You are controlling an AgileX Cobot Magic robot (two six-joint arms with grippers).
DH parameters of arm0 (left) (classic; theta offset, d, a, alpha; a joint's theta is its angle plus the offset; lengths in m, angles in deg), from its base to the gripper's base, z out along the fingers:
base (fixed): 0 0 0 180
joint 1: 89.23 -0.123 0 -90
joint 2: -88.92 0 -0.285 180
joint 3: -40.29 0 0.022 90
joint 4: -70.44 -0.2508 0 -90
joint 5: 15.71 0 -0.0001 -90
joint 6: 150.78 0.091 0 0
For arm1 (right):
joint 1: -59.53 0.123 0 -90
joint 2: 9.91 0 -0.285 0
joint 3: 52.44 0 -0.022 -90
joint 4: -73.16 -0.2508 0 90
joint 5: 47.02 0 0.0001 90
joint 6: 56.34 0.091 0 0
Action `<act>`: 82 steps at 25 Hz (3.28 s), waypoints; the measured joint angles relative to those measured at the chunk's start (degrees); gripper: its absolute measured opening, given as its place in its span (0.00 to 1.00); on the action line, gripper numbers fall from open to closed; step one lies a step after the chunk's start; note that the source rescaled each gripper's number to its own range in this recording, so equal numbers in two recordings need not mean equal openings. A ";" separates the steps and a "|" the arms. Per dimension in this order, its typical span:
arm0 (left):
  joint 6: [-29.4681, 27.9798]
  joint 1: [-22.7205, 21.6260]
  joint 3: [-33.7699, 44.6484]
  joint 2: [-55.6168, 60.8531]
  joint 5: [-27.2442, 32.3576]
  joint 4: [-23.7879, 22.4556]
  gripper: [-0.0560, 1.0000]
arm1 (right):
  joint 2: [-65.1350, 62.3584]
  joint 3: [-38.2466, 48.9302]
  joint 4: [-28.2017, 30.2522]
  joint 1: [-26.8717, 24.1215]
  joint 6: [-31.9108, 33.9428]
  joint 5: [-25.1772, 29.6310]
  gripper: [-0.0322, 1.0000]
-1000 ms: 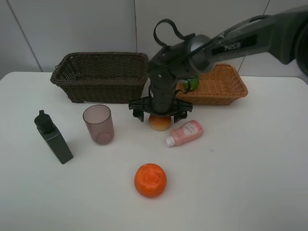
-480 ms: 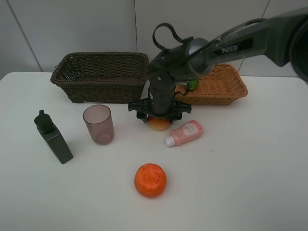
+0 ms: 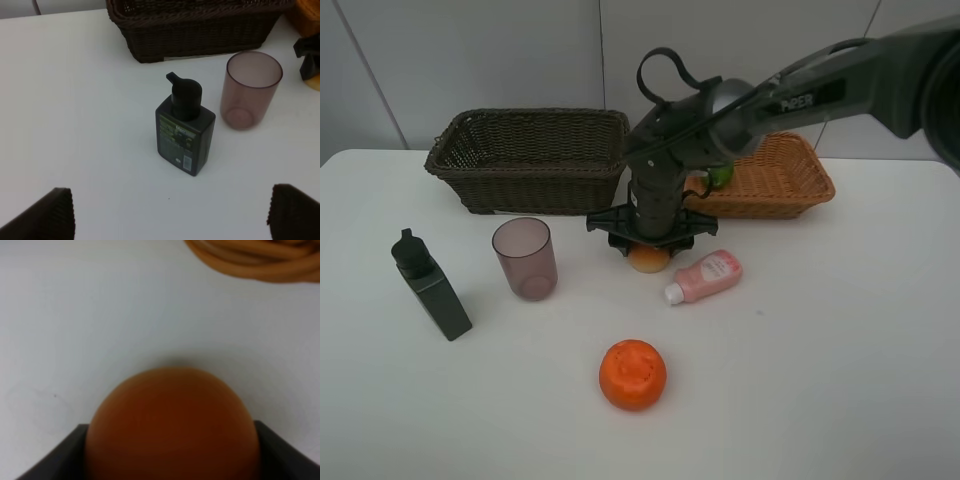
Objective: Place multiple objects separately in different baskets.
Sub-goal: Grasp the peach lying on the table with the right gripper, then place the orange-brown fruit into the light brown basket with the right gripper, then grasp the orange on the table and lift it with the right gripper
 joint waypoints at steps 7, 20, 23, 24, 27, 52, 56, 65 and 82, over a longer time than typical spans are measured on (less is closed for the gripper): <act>0.00 0.00 0.00 0.00 0.00 0.00 1.00 | 0.00 0.00 0.00 0.00 0.00 0.78 0.20; 0.00 0.00 0.00 0.00 0.00 0.00 1.00 | -9.99 0.00 -7.72 -2.39 -26.05 7.99 0.20; 0.00 0.00 0.00 0.00 0.00 0.00 1.00 | -12.31 -0.07 -9.38 -5.67 -31.34 10.53 0.20; 0.00 0.00 0.00 0.00 0.00 0.00 1.00 | -12.83 -0.50 -9.52 -7.00 -32.70 11.61 0.20; 0.00 0.00 0.00 0.00 0.00 0.00 1.00 | -13.30 -2.59 -9.41 -11.19 -36.17 14.15 0.20; 0.00 0.00 0.00 0.00 0.00 0.00 1.00 | -5.84 -5.09 -7.50 -28.69 -42.36 -2.81 0.20; 0.00 0.00 0.00 0.00 0.00 0.00 1.00 | -4.91 -5.09 -7.48 -28.69 -42.36 -2.68 0.50; 0.00 0.00 0.00 0.00 0.00 0.00 1.00 | -4.85 -5.09 -7.05 -28.69 -42.36 -1.57 1.00; 0.00 0.00 0.00 0.00 0.00 0.00 1.00 | -14.13 -5.09 -11.17 -25.14 -42.42 14.52 1.00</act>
